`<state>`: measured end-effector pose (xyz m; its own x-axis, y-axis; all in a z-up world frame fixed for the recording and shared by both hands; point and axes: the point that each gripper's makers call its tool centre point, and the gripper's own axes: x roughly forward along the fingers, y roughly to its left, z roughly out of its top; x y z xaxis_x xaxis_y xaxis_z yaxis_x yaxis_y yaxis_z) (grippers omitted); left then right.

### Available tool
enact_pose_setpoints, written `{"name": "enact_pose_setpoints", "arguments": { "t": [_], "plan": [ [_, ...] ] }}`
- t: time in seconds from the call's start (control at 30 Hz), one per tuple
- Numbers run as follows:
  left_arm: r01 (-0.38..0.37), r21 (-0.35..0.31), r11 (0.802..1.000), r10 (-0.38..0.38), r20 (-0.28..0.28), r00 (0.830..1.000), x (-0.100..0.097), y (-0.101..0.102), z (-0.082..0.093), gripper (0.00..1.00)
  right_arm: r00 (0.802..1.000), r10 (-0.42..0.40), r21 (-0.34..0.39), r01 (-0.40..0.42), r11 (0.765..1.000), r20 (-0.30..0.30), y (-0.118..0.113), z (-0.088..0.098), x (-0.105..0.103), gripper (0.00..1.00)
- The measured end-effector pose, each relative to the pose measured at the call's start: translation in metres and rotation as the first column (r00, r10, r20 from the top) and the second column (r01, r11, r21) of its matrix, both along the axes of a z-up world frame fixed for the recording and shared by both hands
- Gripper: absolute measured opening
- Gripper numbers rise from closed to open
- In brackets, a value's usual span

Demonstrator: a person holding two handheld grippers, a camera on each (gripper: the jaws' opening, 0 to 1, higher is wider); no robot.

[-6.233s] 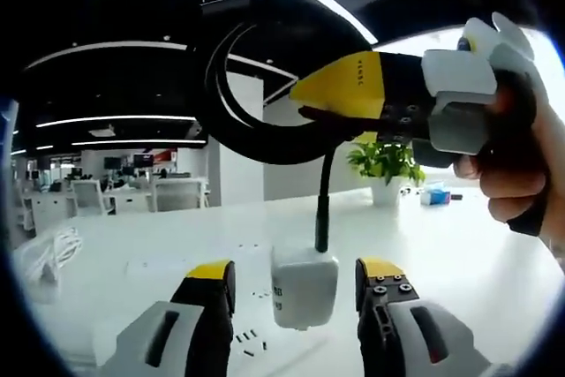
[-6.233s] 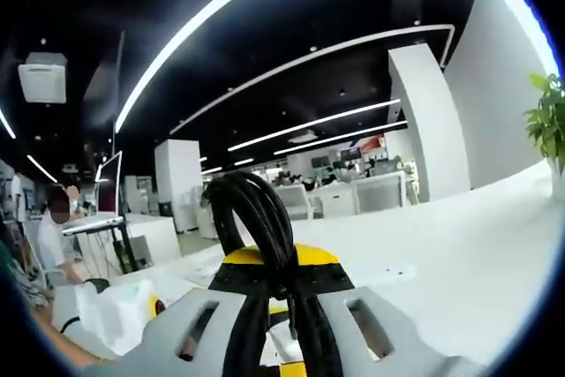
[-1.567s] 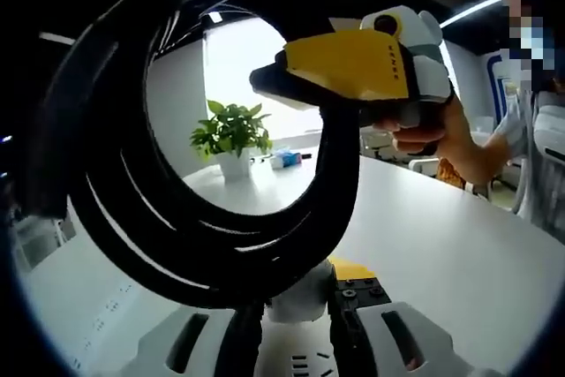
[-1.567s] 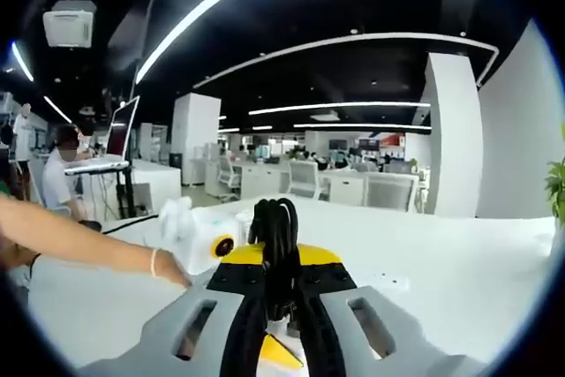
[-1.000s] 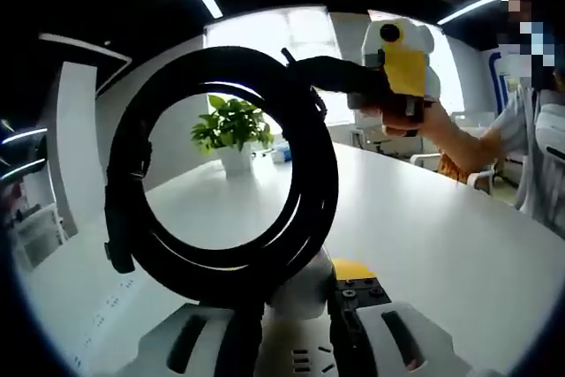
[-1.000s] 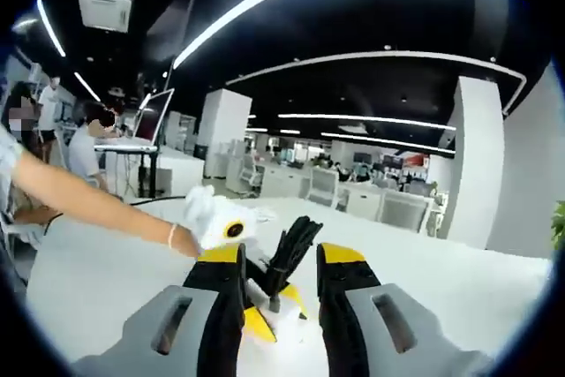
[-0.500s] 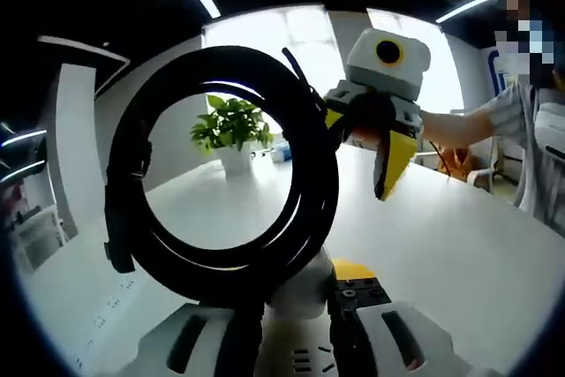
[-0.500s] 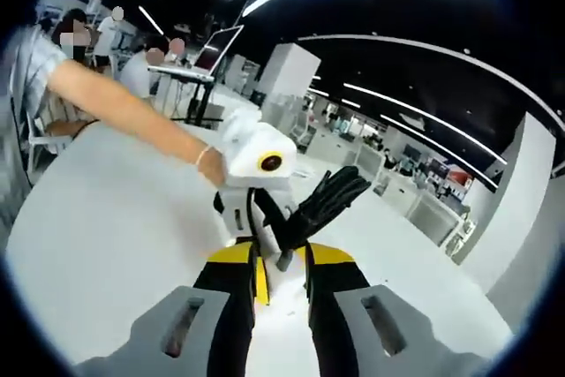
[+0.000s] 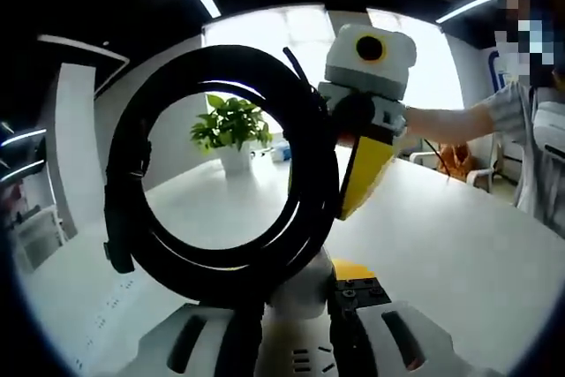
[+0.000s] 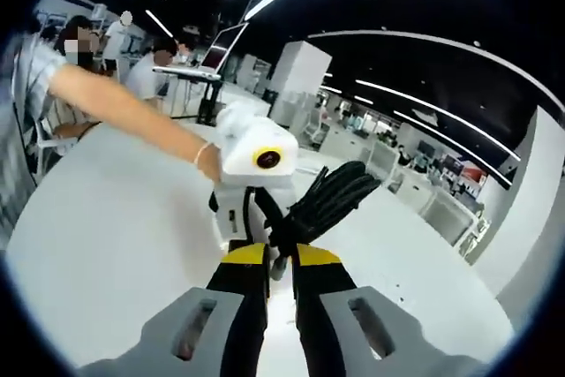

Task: Straighten the power strip on the desk, plug the charger into it

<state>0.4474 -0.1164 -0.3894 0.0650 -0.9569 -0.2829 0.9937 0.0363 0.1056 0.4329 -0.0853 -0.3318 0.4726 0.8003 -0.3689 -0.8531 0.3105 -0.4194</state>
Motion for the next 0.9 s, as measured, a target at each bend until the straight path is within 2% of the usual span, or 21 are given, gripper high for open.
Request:
{"name": "enact_pose_setpoints", "arguments": {
  "t": [0.1, 0.17, 0.33, 0.43, 0.57, 0.7, 0.9],
  "plan": [
    [0.003, 0.002, 1.0, -0.003, -0.003, 1.0, 0.0, 0.0, 0.0, 0.27, 1.0, 0.017, -0.024, -0.018, 1.0, -0.026, -0.001, -0.003, 0.002, 0.06],
    [0.005, 0.004, 1.0, -0.005, -0.002, 1.0, 0.0, -0.001, 0.0, 0.27, 0.999, 0.04, -0.051, -0.041, 0.998, -0.016, 0.0, -0.003, 0.001, 0.05],
    [0.005, 0.004, 1.0, -0.005, -0.004, 1.0, 0.0, -0.001, 0.0, 0.27, 0.996, 0.081, -0.079, -0.083, 0.993, -0.038, 0.003, -0.006, 0.0, 0.08],
    [0.007, 0.006, 1.0, -0.007, 0.002, 1.0, 0.001, -0.001, 0.0, 0.27, 0.996, 0.081, -0.102, -0.085, 0.991, -0.044, 0.004, -0.008, 0.004, 0.07],
    [0.007, 0.007, 1.0, -0.007, 0.005, 1.0, 0.0, -0.001, 0.0, 0.27, 0.991, 0.121, -0.115, -0.126, 0.985, -0.054, 0.005, -0.012, 0.002, 0.08],
    [0.01, 0.006, 1.0, -0.01, 0.006, 1.0, 0.001, -0.001, 0.001, 0.27, 0.991, 0.123, -0.122, -0.129, 0.984, -0.058, 0.002, -0.015, 0.005, 0.06],
    [0.012, 0.007, 1.0, -0.012, 0.016, 1.0, 0.001, -0.001, 0.001, 0.27, 0.984, 0.146, -0.104, -0.157, 0.982, -0.105, 0.005, -0.016, -0.001, 0.04]
  ]
}}
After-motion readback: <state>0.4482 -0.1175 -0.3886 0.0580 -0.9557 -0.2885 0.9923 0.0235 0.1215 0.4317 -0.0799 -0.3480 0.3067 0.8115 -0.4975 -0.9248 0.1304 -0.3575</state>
